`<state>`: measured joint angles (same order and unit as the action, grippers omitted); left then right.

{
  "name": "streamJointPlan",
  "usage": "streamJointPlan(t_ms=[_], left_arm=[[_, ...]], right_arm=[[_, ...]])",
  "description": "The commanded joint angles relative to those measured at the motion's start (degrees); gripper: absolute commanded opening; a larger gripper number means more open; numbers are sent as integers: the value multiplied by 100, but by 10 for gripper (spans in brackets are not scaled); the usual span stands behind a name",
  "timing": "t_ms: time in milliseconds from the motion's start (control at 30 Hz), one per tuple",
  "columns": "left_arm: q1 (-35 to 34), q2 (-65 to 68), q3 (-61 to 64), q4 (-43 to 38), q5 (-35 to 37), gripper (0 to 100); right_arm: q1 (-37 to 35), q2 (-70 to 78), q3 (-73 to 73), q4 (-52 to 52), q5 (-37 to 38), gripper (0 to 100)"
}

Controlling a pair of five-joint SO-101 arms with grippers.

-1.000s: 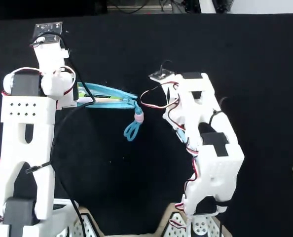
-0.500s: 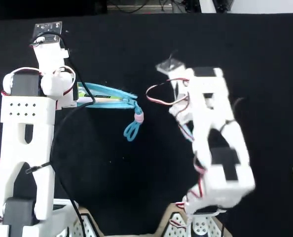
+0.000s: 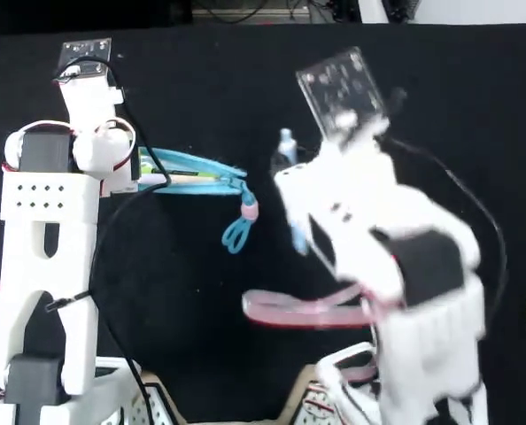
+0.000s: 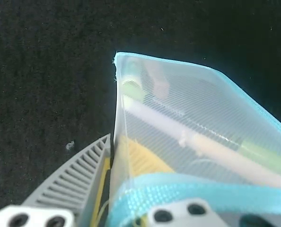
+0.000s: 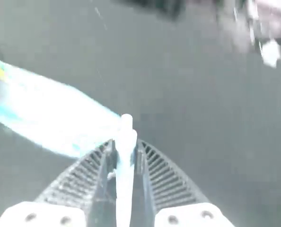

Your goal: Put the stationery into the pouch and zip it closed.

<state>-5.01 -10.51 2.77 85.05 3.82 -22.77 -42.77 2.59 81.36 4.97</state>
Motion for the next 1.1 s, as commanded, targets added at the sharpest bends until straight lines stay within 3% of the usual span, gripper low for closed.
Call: streamJointPlan(t_ms=[0,333,633,867,1067], left_arm=[[-163,79,356,-26,62,30],[-163,79,356,-26,62,30],[-163,79,356,-18,44,30],[-163,79,356,-18,44,30],[-163,79,356,-18,35,30]], right_arm=[[-554,-497,-251,-686,-114,11],[-1591,-769,-277,-1925,-114,11],[-1565,-769,251,-2637,-62,11],[-897,-769,1138,-3411,-62,11],[-615,-857,1226,-3314,-105,11]])
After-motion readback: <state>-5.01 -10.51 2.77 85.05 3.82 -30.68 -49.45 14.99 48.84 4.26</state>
